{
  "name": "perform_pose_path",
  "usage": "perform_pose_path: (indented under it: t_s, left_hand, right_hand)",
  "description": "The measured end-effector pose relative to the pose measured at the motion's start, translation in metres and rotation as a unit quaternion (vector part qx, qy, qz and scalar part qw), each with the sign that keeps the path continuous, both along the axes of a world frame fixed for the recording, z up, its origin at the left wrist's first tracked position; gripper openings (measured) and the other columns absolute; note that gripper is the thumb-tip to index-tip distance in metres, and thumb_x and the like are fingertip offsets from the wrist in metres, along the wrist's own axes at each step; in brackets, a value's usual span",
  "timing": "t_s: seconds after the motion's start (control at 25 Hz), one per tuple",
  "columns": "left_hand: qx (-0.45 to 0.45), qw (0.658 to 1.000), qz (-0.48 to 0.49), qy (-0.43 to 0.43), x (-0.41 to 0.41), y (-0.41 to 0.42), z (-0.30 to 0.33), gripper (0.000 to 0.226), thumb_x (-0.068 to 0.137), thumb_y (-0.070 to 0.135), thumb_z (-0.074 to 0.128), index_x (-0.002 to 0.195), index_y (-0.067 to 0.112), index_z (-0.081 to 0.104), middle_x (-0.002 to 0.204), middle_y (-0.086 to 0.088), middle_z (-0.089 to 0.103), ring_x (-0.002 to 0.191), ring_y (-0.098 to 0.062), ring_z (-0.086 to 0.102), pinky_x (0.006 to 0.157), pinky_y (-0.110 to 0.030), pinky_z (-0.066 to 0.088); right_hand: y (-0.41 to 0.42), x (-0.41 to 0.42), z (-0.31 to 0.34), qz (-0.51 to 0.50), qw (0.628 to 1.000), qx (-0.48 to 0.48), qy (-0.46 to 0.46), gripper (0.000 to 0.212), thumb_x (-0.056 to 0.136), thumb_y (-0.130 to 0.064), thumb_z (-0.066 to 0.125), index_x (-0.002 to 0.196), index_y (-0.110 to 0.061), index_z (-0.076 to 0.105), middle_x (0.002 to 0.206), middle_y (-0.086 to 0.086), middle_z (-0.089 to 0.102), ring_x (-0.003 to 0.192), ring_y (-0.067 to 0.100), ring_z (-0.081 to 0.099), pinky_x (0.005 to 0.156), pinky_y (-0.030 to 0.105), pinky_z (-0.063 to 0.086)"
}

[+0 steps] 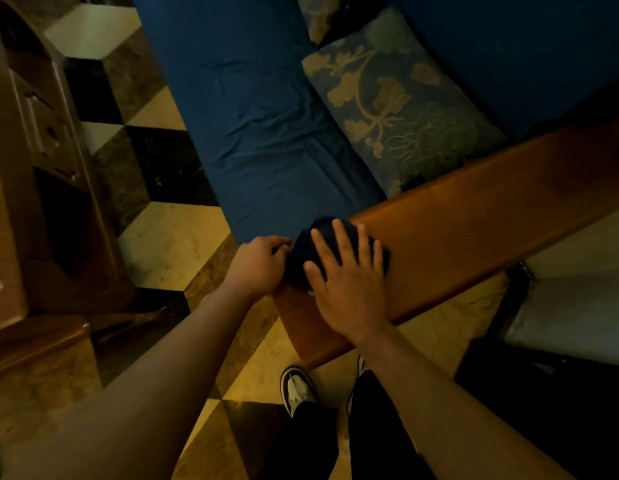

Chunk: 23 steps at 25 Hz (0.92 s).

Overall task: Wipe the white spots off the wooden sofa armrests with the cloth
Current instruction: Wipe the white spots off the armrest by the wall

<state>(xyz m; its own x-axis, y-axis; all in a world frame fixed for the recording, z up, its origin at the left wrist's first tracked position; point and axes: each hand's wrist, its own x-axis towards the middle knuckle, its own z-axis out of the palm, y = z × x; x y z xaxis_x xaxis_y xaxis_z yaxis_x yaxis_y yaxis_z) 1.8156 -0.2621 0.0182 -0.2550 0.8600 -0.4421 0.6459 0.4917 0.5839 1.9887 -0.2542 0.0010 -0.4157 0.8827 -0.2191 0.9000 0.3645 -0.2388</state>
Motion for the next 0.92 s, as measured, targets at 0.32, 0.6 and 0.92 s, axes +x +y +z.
perform_pose_path:
  t_s: [0.32, 0.6, 0.92]
  left_hand:
    - [0.078, 0.885, 0.386, -0.248, -0.002, -0.033, -0.006, 0.024, 0.104, 0.019, 0.046, 0.110, 0.015, 0.069, 0.114, -0.011, 0.071, 0.103, -0.025, 0.068, 0.093, -0.044, 0.057]
    - [-0.051, 0.779, 0.497, -0.379, -0.009, -0.064, -0.008, 0.039, 0.107, 0.038, 0.039, 0.118, 0.010, 0.064, 0.111, -0.012, 0.072, 0.100, -0.029, 0.069, 0.078, -0.041, 0.055]
    - [0.013, 0.852, 0.408, -0.328, 0.010, -0.057, -0.007, 0.011, 0.098, 0.030, 0.065, 0.109, 0.028, 0.065, 0.107, 0.000, 0.071, 0.094, -0.016, 0.071, 0.064, -0.024, 0.060]
  right_hand:
    - [0.088, -0.072, 0.004, 0.087, 0.974, -0.107, -0.182, 0.090, 0.090, -0.077, 0.005, 0.122, -0.024, 0.070, 0.132, 0.012, 0.065, 0.126, 0.035, 0.052, 0.105, 0.053, 0.028]
    - [0.010, -0.032, 0.003, 0.352, 0.936, 0.007, -0.007, 0.047, 0.102, -0.056, 0.036, 0.144, -0.039, 0.050, 0.163, -0.003, 0.035, 0.151, 0.028, 0.027, 0.123, 0.048, 0.018]
    - [-0.059, 0.107, -0.004, 0.105, 0.994, 0.014, -0.020, 0.058, 0.107, -0.055, 0.018, 0.162, -0.035, 0.016, 0.172, -0.001, 0.007, 0.158, 0.030, 0.004, 0.123, 0.057, 0.014]
